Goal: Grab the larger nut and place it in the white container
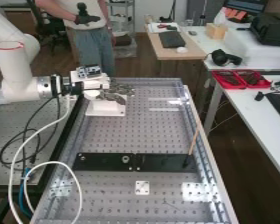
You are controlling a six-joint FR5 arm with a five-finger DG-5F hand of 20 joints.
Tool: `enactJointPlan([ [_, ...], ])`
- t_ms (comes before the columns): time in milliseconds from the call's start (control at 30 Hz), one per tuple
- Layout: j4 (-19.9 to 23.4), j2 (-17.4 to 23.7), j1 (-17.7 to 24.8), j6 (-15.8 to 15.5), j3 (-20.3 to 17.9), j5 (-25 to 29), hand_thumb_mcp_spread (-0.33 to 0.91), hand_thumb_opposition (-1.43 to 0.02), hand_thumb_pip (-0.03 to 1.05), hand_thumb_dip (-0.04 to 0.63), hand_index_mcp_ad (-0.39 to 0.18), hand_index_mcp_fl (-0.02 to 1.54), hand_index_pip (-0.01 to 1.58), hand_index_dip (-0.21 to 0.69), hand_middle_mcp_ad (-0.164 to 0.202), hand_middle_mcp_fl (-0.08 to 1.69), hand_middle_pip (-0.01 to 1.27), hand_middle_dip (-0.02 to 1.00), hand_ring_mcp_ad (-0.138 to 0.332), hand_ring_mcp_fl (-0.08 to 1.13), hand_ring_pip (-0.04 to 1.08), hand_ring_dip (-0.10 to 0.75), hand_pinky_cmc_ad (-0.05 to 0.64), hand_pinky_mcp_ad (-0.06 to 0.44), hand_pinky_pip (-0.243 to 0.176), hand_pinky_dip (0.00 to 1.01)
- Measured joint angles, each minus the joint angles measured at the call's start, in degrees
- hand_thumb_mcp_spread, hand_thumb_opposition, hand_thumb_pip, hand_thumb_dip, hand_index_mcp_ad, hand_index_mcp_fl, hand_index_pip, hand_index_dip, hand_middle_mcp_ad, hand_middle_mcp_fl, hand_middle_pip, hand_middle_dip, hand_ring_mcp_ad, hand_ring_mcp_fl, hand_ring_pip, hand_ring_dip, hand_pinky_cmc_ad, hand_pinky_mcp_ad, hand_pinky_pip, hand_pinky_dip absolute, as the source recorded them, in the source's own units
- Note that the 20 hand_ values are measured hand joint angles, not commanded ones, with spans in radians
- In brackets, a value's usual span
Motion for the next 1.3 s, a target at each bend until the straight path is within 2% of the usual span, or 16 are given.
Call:
enactJointPlan([
  [200, -0.5, 3.6, -2.7, -0.6, 1.1, 0.5, 0.24, -0.84, 0.89, 0.206, -0.176, 0.01, 1.24, -0.215, 0.075, 0.02, 0.13, 0.16, 0.127, 0.00, 0.23, 0.061, 0.316, 0.278, -0.094, 0.76],
  [300, -1.1, 6.5, -5.9, -1.5, 2.7, 0.9, 0.24, -0.84, 0.89, 0.206, -0.175, 0.01, 1.21, -0.215, 0.077, 0.02, 0.14, 0.16, 0.127, 0.00, 0.23, 0.058, 0.316, 0.279, -0.094, 0.76],
  [467, -2.6, 9.2, -11.1, -2.8, 5.6, 0.4, 0.24, -0.84, 0.89, 0.206, -0.168, 0.00, 1.14, -0.209, 0.080, 0.02, 0.13, 0.16, 0.127, 0.00, 0.23, 0.058, 0.312, 0.279, -0.094, 0.76],
  [600, -5.0, 10.2, -15.9, -3.5, 8.8, -1.0, 0.23, -0.84, 0.88, 0.206, -0.175, 0.01, 1.02, -0.209, 0.075, 0.02, 0.13, 0.16, 0.127, 0.00, 0.21, 0.058, 0.312, 0.278, -0.094, 0.77],
  [667, -6.2, 10.4, -18.0, -3.7, 10.4, -1.6, 0.20, -0.84, 0.84, 0.206, -0.180, 0.00, 0.92, -0.209, 0.073, 0.02, 0.13, 0.16, 0.127, 0.00, 0.21, 0.058, 0.316, 0.278, -0.093, 0.77],
  [767, -8.5, 10.8, -21.3, -3.5, 13.4, -2.0, 0.18, -0.82, 0.83, 0.206, -0.168, 0.00, 0.83, -0.209, 0.080, 0.02, 0.14, 0.17, 0.131, 0.00, 0.22, 0.061, 0.316, 0.279, -0.093, 0.77],
  [833, -10.3, 10.8, -23.1, -3.2, 15.7, -1.6, 0.15, -0.82, 0.83, 0.206, -0.157, 0.01, 0.72, -0.209, 0.082, 0.02, 0.14, 0.17, 0.133, 0.00, 0.20, 0.061, 0.316, 0.281, -0.093, 0.75],
  [900, -11.4, 10.7, -23.9, -3.0, 17.2, -0.7, 0.13, -0.82, 0.80, 0.202, -0.154, 0.00, 0.59, -0.209, 0.080, 0.02, 0.14, 0.19, 0.134, 0.00, 0.19, 0.058, 0.316, 0.283, -0.093, 0.76],
  [967, -12.3, 10.6, -24.3, -3.0, 18.2, 0.8, 0.11, -0.82, 0.80, 0.188, -0.147, 0.01, 0.53, -0.209, 0.082, 0.04, 0.13, 0.19, 0.140, 0.00, 0.16, 0.075, 0.316, 0.297, -0.093, 0.72],
  [1033, -13.2, 10.5, -24.4, -3.1, 19.5, 3.7, 0.08, -0.84, 0.79, 0.173, -0.131, 0.01, 0.45, -0.209, 0.082, 0.06, 0.14, 0.21, 0.136, 0.00, 0.14, 0.087, 0.325, 0.314, -0.093, 0.71],
  [1067, -13.4, 10.5, -24.4, -3.2, 19.8, 4.2, 0.07, -0.85, 0.79, 0.175, -0.126, 0.00, 0.41, -0.209, 0.084, 0.06, 0.13, 0.21, 0.152, 0.00, 0.16, 0.101, 0.328, 0.316, -0.093, 0.69],
  [1100, -14.0, 10.4, -24.4, -3.3, 20.5, 5.4, 0.05, -0.88, 0.79, 0.164, -0.106, 0.01, 0.37, -0.209, 0.080, 0.05, 0.13, 0.21, 0.152, 0.00, 0.13, 0.103, 0.328, 0.328, -0.096, 0.67],
  [1167, -15.1, 10.2, -24.4, -3.2, 21.5, 6.4, 0.03, -0.90, 0.79, 0.157, -0.106, 0.02, 0.34, -0.209, 0.086, 0.09, 0.14, 0.22, 0.171, 0.00, 0.14, 0.113, 0.335, 0.346, -0.093, 0.66],
  [1300, -18.5, 9.1, -24.2, -1.9, 24.7, 8.2, -0.06, -1.04, 0.81, 0.126, -0.106, 0.04, 0.28, -0.209, 0.084, 0.10, 0.14, 0.22, 0.187, 0.02, 0.14, 0.113, 0.367, 0.370, -0.093, 0.56],
])
